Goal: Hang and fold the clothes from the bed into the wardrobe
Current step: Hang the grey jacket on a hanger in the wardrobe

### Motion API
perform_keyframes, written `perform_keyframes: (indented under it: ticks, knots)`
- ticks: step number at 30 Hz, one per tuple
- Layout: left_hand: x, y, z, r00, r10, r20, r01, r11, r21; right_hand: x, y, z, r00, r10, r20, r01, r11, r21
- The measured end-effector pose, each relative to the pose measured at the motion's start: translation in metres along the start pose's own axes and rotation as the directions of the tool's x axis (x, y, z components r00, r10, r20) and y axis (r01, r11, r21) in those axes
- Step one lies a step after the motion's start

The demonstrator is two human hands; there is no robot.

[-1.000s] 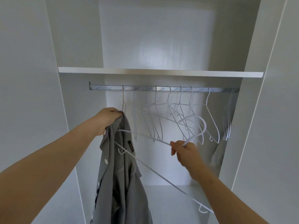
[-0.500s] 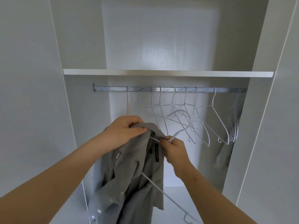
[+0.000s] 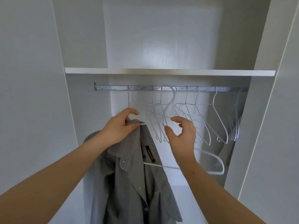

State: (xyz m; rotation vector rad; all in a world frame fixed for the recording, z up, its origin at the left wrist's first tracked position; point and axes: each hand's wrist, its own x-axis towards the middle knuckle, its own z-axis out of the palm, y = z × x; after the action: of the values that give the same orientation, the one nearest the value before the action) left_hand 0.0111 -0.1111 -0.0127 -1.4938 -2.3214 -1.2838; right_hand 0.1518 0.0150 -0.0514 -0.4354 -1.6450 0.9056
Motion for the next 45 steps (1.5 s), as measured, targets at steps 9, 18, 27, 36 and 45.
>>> perform_keyframes:
  ticks: [9,18,27,36,45]
  knots:
    - [0.016,0.015,-0.024,0.925,-0.059,-0.376,-0.028,0.975,-0.221,-0.020,0.024,0.005,0.870,0.226,0.438,-0.159,0.970,-0.183]
    - [0.006,0.036,-0.065,0.929,-0.008,-0.369,-0.117,0.943,-0.313,-0.020,0.035,0.018,0.593,0.360,0.720,-0.132,0.926,-0.355]
    - [-0.010,0.010,-0.109,0.981,-0.024,-0.190,-0.027,0.964,-0.263,-0.003,0.060,-0.012,0.726,0.406,0.555,-0.340,0.913,-0.223]
    - [-0.014,-0.008,-0.129,0.999,-0.034,0.015,0.035,0.993,-0.114,0.023,0.060,-0.043,0.717,0.356,0.599,-0.246,0.934,-0.260]
    - [-0.004,-0.007,-0.087,0.981,-0.002,0.196,-0.093,0.874,0.477,0.017,0.066,-0.056,0.744,0.435,0.508,-0.150,0.849,-0.507]
